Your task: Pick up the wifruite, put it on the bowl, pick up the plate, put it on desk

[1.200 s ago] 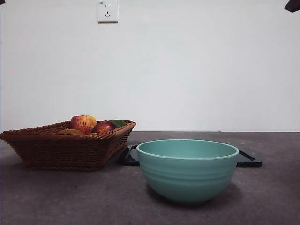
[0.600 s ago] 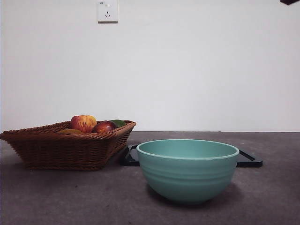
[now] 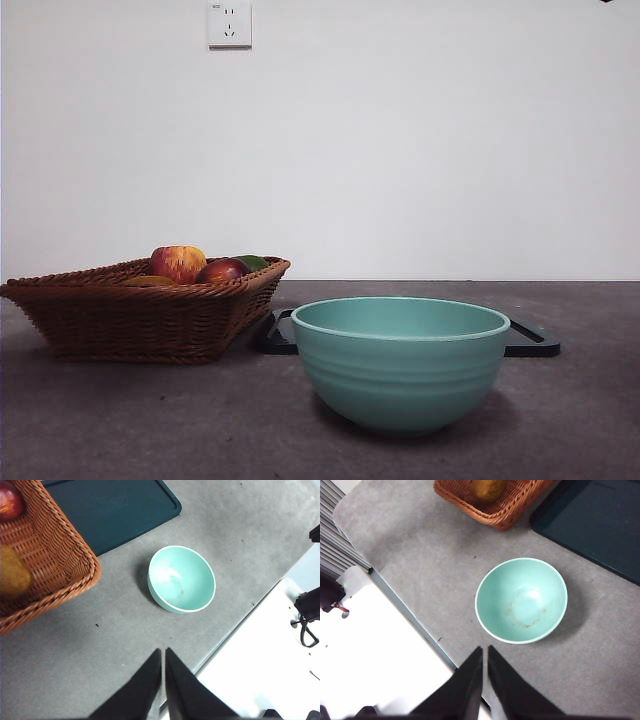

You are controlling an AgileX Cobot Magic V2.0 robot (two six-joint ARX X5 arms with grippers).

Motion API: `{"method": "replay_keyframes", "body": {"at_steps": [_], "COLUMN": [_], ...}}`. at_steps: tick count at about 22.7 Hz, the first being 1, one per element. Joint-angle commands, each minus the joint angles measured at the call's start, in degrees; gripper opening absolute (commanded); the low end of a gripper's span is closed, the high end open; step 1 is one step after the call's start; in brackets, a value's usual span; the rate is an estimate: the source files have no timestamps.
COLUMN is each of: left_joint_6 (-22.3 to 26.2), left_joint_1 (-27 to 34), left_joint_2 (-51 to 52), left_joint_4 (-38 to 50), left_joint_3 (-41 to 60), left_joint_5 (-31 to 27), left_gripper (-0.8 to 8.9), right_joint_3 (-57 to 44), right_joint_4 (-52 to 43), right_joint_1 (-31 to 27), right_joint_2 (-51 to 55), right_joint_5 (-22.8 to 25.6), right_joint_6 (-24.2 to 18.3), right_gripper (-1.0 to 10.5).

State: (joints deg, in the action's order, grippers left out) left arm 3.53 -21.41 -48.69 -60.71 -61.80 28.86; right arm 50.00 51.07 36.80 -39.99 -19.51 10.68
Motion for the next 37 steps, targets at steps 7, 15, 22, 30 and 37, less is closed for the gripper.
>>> {"method": "replay_keyframes", "body": {"at_steps": [7, 15, 22, 30, 37], "left_joint_6": [0.31, 4.39, 4.37, 4.31, 4.17], "left_joint_1": [-0.24, 13.75, 22.69, 25.66, 25.64], "left_joint_2": [0.33, 15.43, 32.83, 40.89, 45.31], "left_joint_4": [0.55, 35.23, 51.6, 51.78, 51.63], "left_joint_3": [-0.59, 5.79, 25.55, 40.68, 51.23], "left_joint_5": [0.35, -10.86, -26.82, -27.96, -27.96], "left_gripper": [0.1, 0.09, 0.09, 0.09, 0.09], "right_joint_3": [1.14, 1.14, 1.14, 1.14, 1.14], "right_joint_4": [-0.55, -0.55, -0.57, -1.4, -1.79], "right_joint_1": [0.48, 0.48, 0.48, 0.48, 0.48], "right_joint_2": [-0.33, -0.33, -0.33, -0.33, -0.33], "right_joint_5": [0.02, 0.02, 0.02, 0.02, 0.02], "right_joint_6": [-0.63, -0.63, -0.63, -0.63, -0.63], "right_gripper": [0.1, 0.1, 0.1, 0.1, 0.1]}}
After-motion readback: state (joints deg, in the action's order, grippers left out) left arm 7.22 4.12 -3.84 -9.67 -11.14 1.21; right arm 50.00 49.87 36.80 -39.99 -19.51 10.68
